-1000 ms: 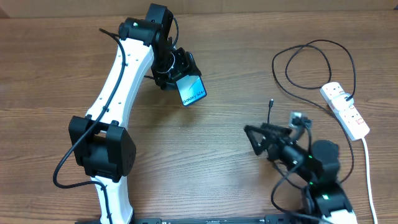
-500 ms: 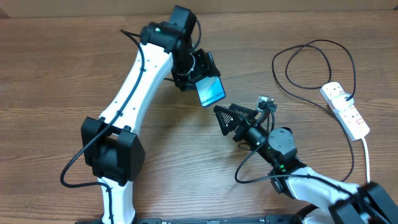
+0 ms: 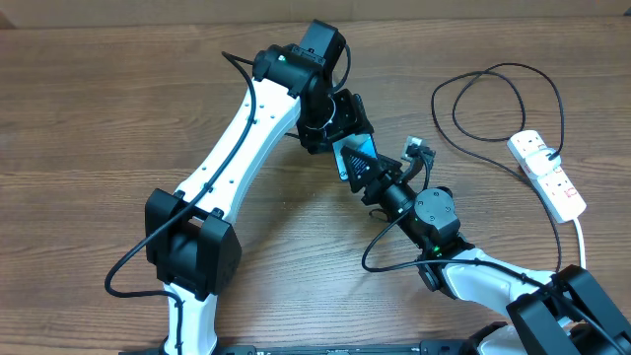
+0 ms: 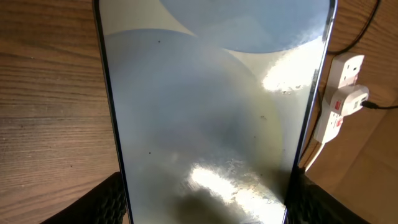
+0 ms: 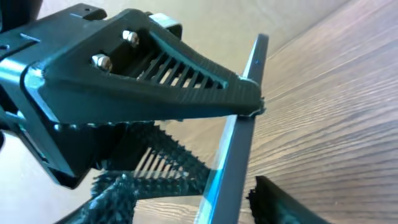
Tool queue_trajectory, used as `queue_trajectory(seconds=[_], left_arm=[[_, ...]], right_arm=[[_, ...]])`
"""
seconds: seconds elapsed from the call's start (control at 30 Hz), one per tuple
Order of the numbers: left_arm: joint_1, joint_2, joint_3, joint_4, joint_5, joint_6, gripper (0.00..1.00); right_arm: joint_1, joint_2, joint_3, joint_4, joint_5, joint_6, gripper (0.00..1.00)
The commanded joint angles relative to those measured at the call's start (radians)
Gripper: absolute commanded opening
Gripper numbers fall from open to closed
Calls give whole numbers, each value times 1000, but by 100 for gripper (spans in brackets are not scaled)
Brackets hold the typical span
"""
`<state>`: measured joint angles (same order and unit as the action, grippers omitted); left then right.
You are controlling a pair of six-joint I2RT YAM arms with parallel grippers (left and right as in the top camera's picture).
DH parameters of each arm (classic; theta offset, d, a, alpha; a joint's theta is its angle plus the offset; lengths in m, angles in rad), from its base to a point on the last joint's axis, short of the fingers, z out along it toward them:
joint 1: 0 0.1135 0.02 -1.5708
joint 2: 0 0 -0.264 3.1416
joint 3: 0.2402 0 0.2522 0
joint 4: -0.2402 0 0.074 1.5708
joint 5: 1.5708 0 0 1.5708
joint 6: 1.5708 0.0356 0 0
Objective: Plug charger to phone and switch on socket
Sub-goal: 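Bring the right gripper to the raised phone's edge, then grasp the phone with the right gripper and release the left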
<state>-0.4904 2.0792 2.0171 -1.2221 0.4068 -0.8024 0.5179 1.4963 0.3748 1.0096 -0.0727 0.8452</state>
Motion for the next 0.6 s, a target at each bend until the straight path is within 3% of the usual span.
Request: queue_trajectory(seconds=[0.0, 0.3, 0.57], left_arm=[[-8, -13, 27, 13, 14, -33, 48], [-28, -13, 27, 26, 31, -33, 48], [-28, -13, 27, 23, 31, -37, 49]], right_arm=[[5, -3, 20, 6, 27, 0, 50], [5, -3, 20, 6, 27, 1, 22], [5, -3, 20, -6, 1, 27, 13]])
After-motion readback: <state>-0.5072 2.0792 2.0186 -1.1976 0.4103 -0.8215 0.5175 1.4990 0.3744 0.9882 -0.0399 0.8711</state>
